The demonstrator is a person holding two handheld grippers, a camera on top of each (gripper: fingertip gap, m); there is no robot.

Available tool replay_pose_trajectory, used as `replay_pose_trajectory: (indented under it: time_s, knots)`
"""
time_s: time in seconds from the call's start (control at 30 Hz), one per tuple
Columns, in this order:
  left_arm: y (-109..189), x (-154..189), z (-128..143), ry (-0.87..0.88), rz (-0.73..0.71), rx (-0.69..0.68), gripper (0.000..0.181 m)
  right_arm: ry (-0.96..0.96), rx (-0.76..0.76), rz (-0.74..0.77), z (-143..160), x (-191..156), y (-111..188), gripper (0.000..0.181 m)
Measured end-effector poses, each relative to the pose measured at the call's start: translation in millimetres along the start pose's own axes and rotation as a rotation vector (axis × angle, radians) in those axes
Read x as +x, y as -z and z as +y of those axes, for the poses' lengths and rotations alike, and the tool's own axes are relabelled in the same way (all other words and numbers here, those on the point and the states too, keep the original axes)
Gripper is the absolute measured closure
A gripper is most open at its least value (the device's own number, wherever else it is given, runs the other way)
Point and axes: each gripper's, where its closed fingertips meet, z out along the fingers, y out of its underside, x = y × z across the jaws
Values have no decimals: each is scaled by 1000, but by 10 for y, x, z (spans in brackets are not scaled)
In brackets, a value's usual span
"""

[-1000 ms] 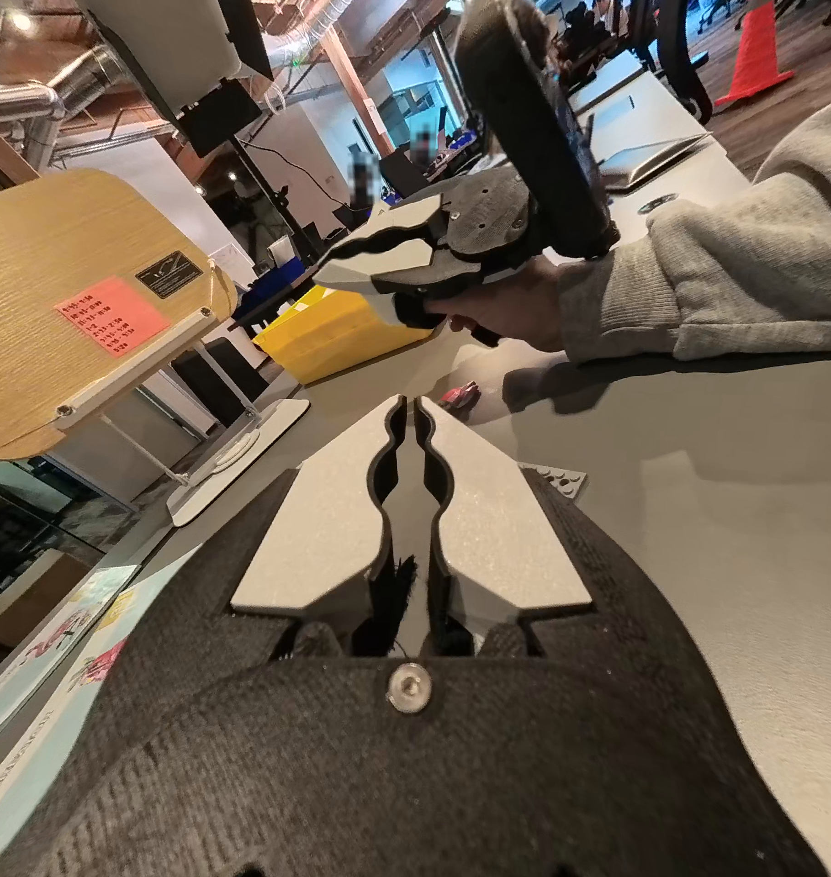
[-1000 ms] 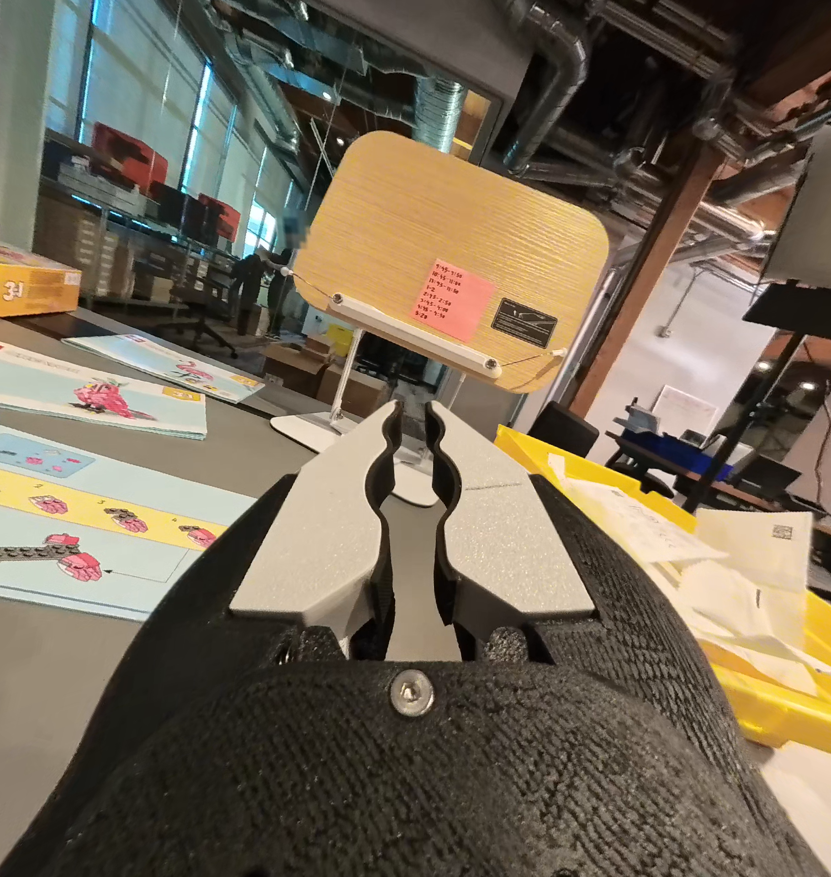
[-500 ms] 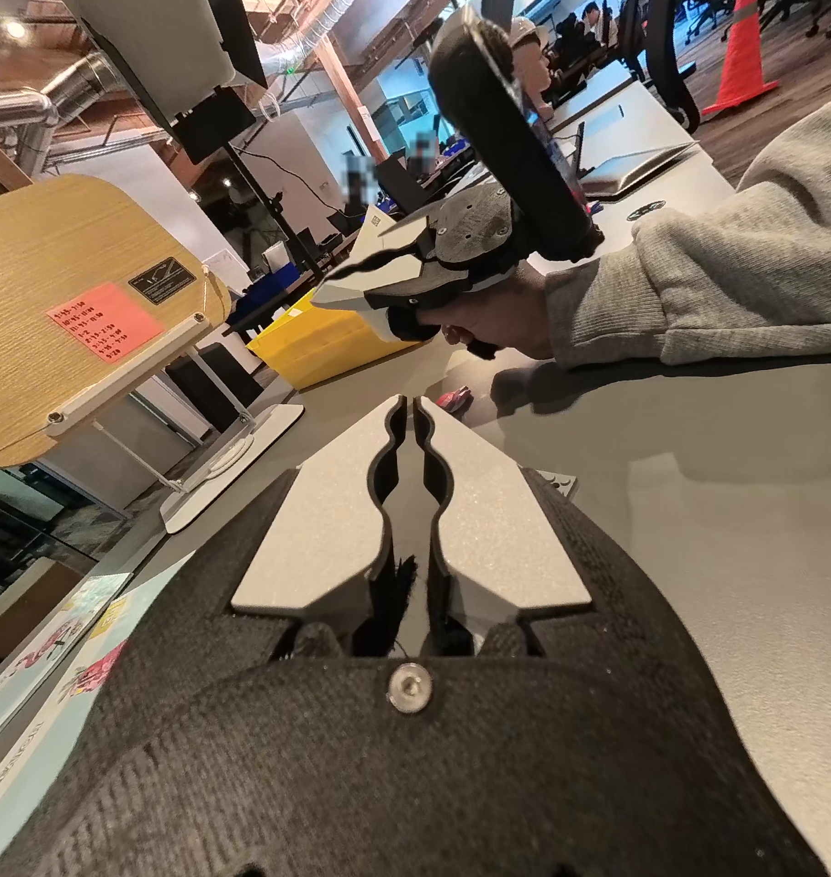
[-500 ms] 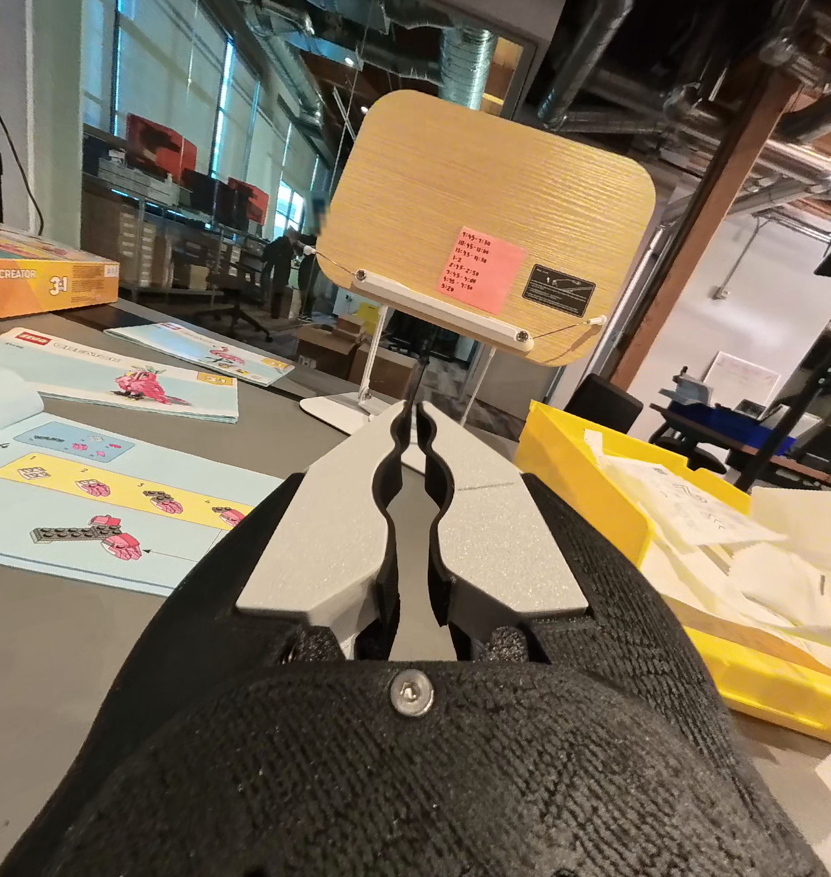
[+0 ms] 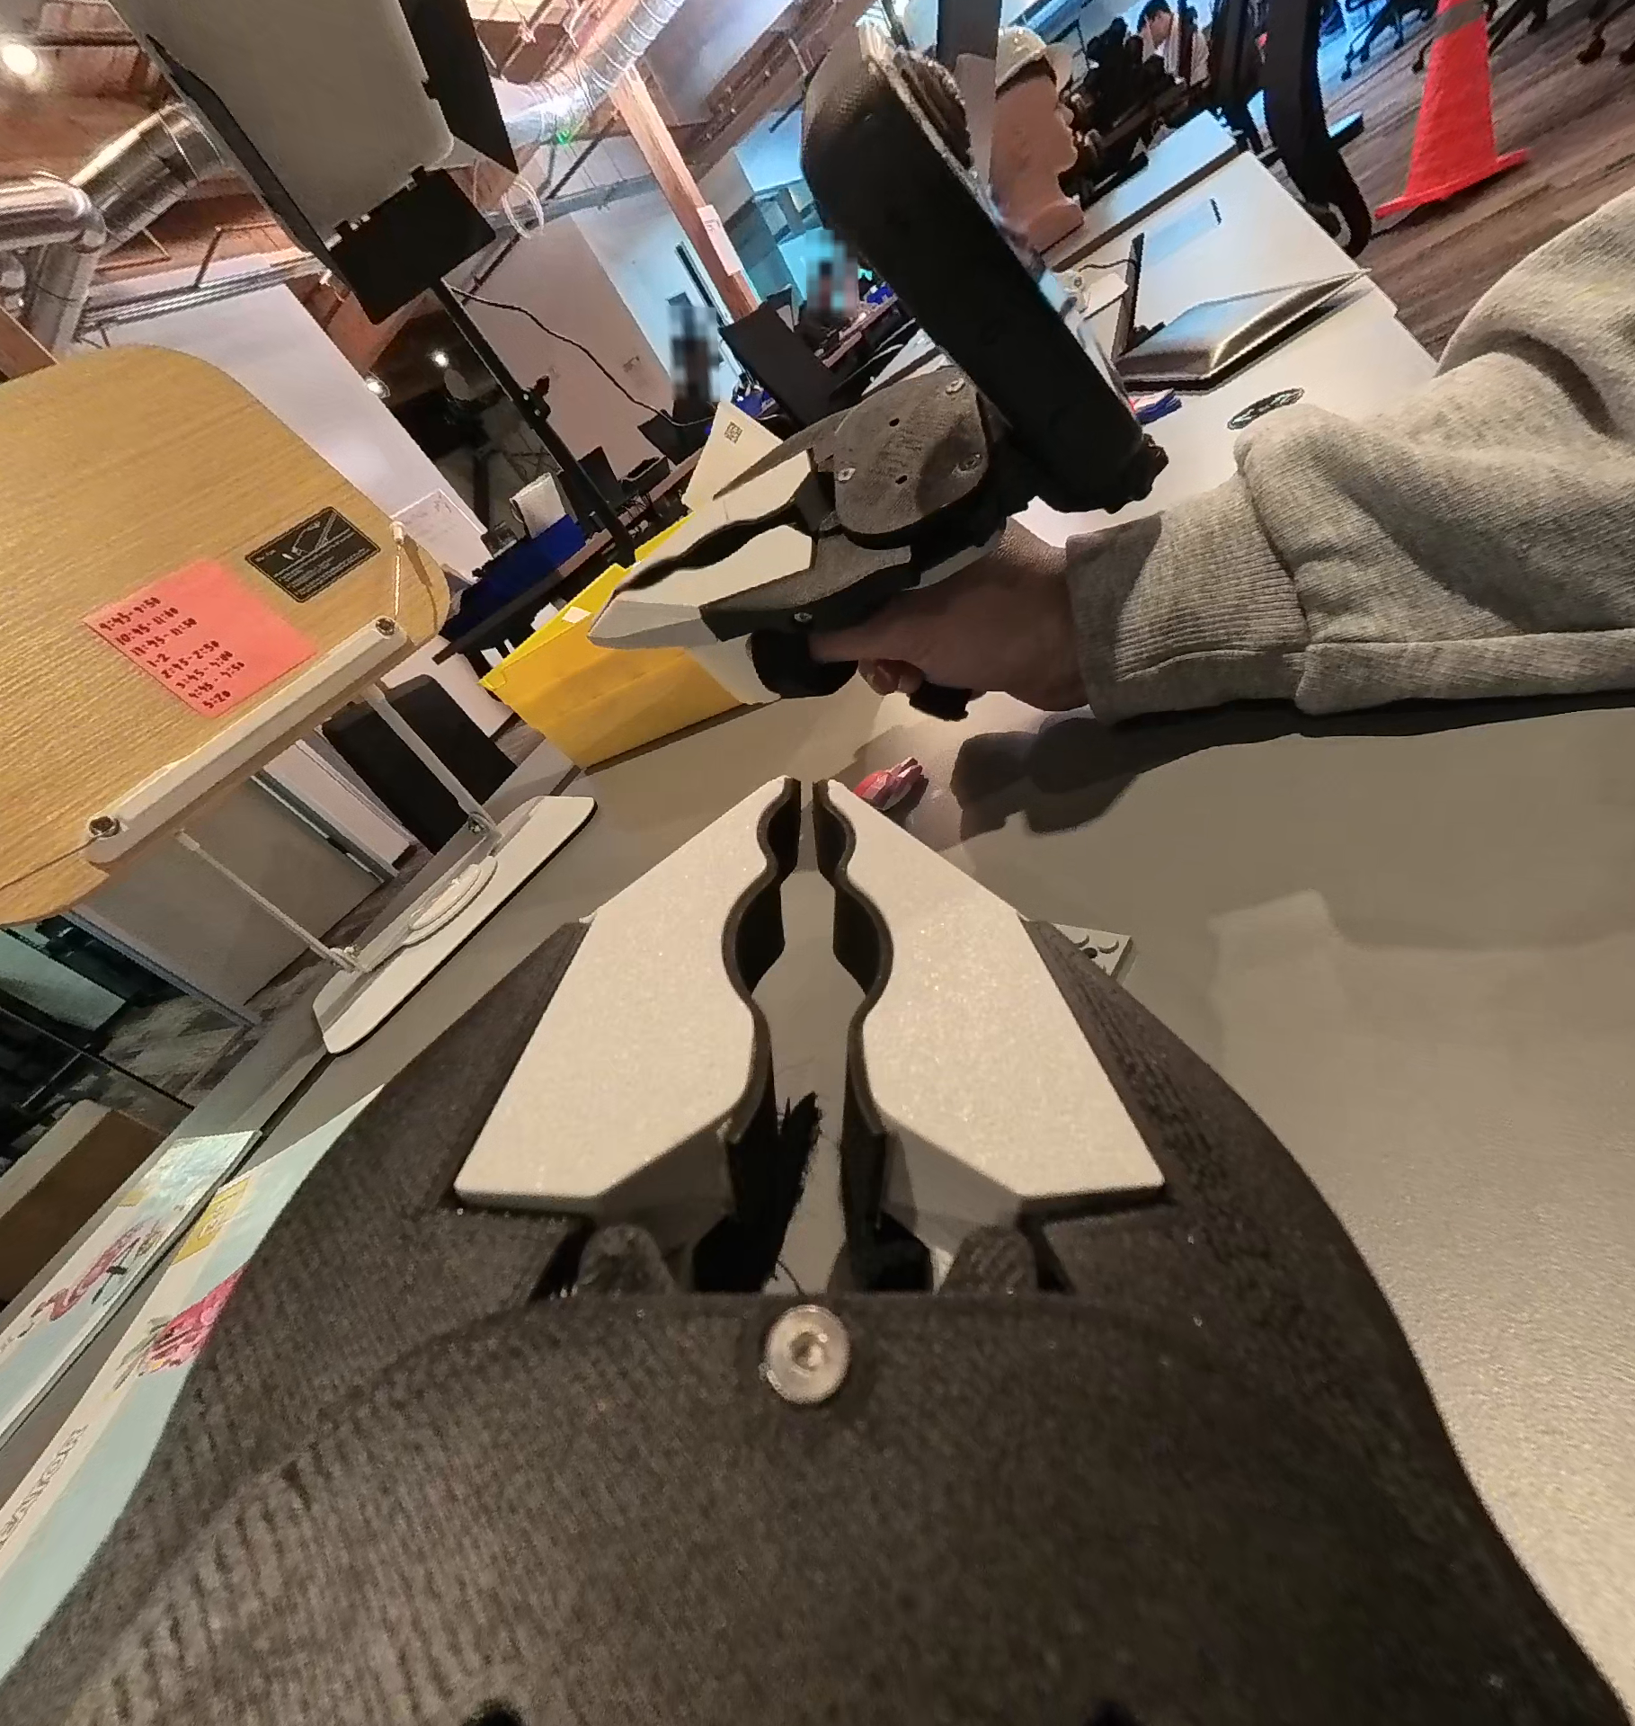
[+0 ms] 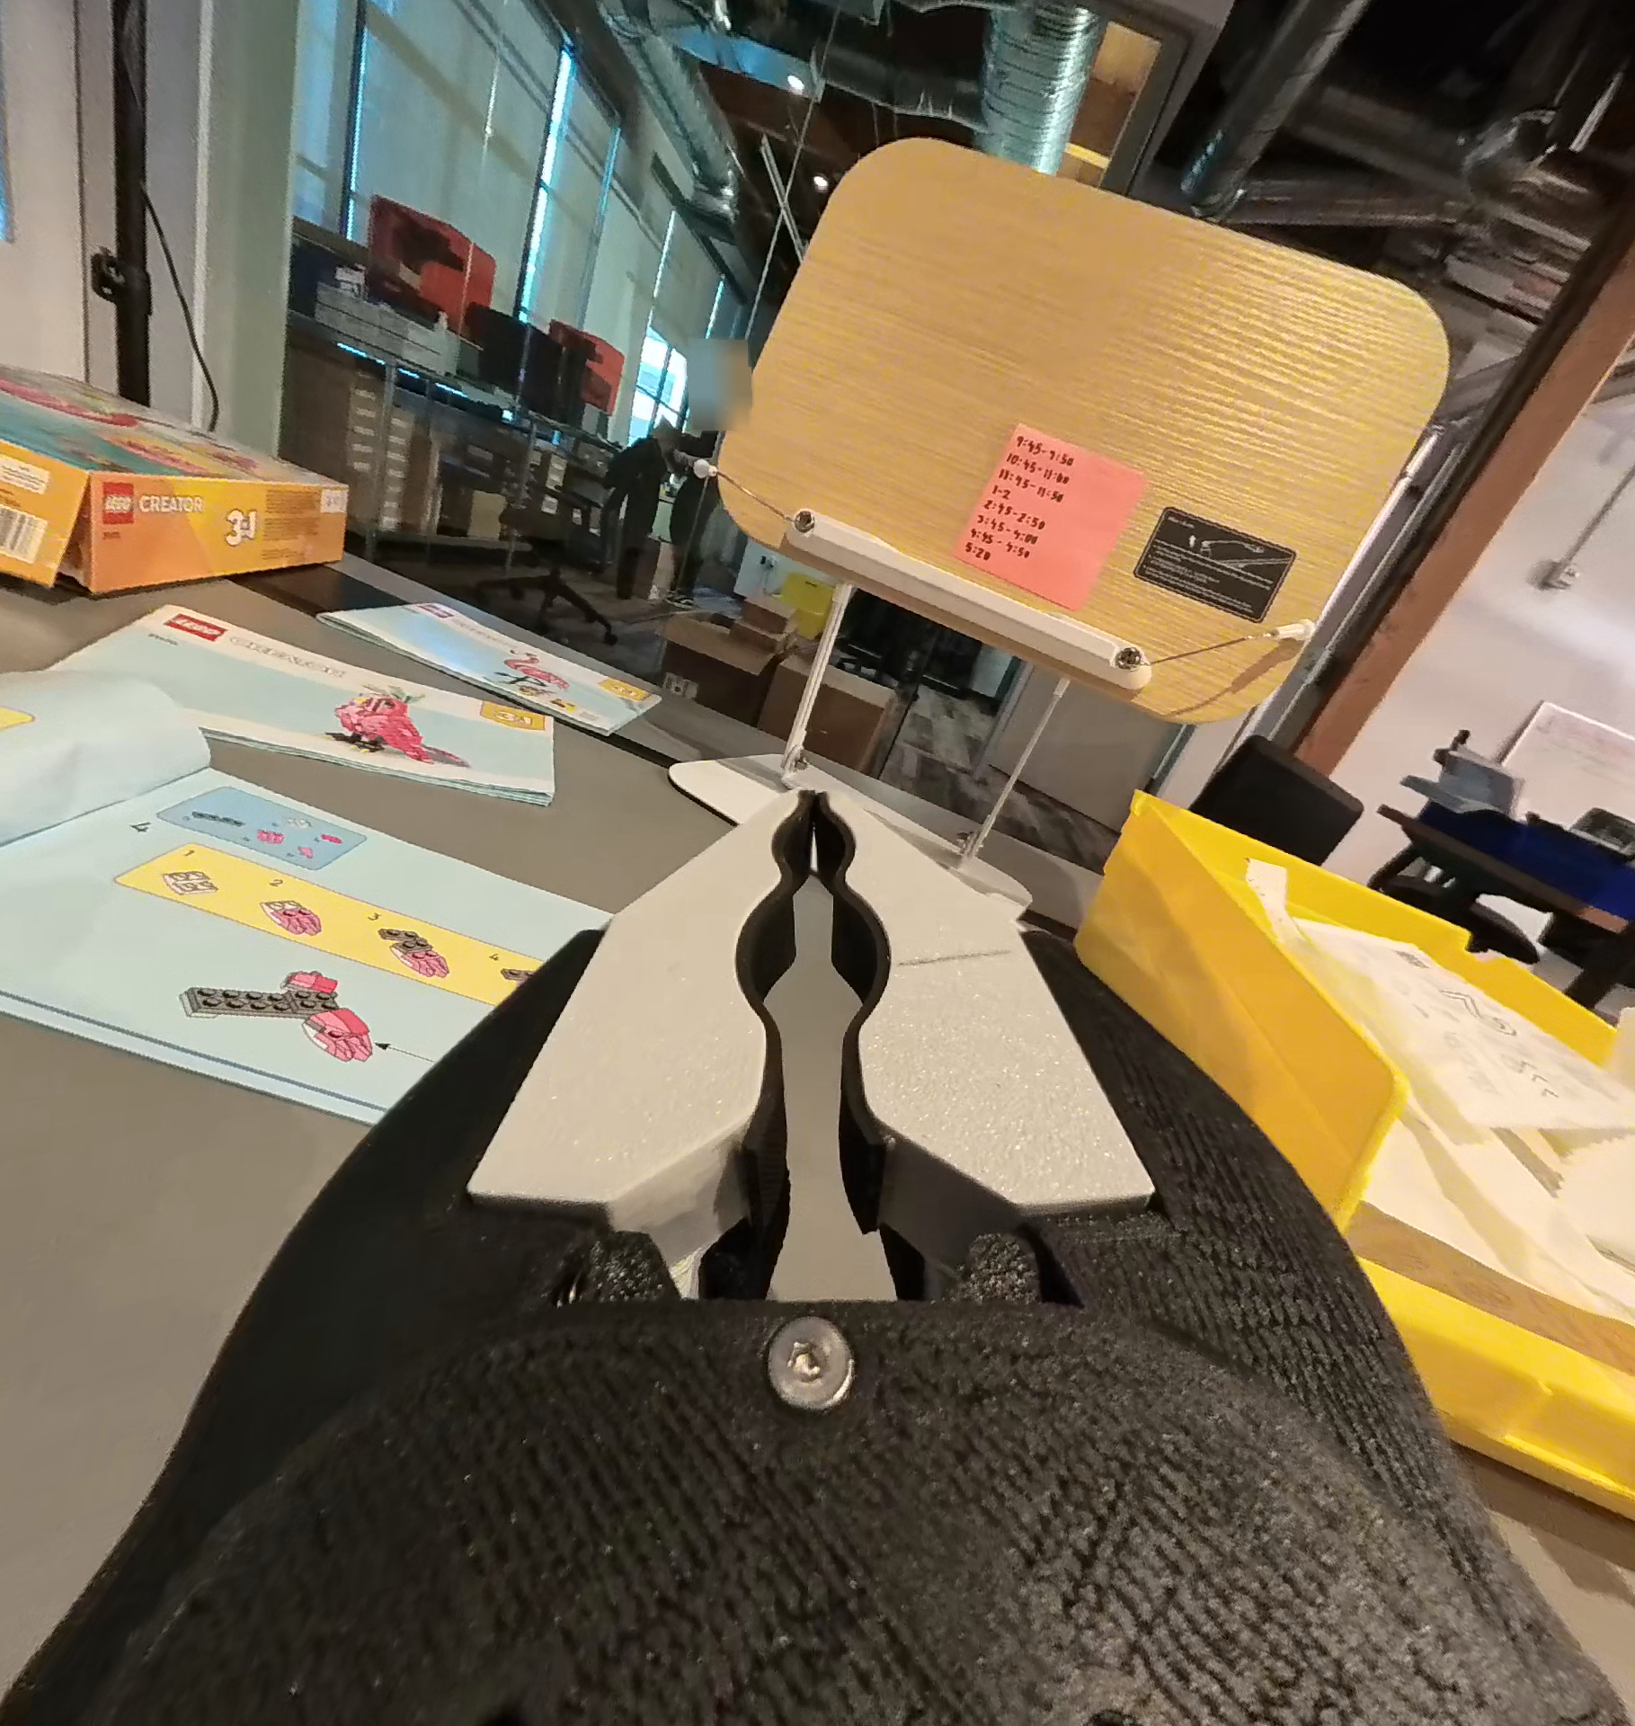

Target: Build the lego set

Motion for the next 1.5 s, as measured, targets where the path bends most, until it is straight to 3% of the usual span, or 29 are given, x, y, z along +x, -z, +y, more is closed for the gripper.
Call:
replay_pose_trajectory:
  time_s: [1.5]
  knots:
    - [-9, 10, 3, -6, 5, -1, 180, -14, -6, -29, 27, -28, -8, 181]
